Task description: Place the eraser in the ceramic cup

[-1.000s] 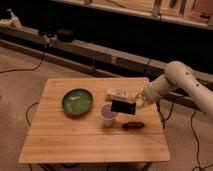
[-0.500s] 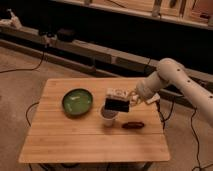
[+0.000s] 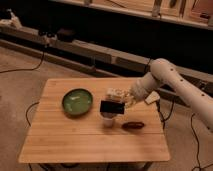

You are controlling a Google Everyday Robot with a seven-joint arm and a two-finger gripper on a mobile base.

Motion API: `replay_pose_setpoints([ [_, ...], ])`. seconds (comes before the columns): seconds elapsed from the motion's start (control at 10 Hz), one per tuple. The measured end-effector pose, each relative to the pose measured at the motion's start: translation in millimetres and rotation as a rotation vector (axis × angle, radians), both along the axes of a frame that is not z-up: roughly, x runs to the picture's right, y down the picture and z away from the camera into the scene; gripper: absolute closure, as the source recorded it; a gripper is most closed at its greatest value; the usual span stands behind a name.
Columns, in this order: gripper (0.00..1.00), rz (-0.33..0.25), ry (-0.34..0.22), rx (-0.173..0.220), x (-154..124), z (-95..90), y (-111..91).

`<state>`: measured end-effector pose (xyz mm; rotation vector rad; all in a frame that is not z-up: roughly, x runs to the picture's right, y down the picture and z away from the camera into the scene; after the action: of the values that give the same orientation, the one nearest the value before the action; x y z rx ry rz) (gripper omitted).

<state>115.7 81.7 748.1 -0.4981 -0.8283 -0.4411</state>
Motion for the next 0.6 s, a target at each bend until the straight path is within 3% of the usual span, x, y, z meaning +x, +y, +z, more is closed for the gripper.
replay_pose_setpoints([
  [0.2,0.25,-0.012,-0.004,0.006,-2.4,0.2,-0.3],
  [0.3,0.21,-0.017,-0.005,0.008,-3.4,0.4,-0.5],
  [0.6,0.20,-0.019,0.003,0.005,-3.4,2.0,0.0],
])
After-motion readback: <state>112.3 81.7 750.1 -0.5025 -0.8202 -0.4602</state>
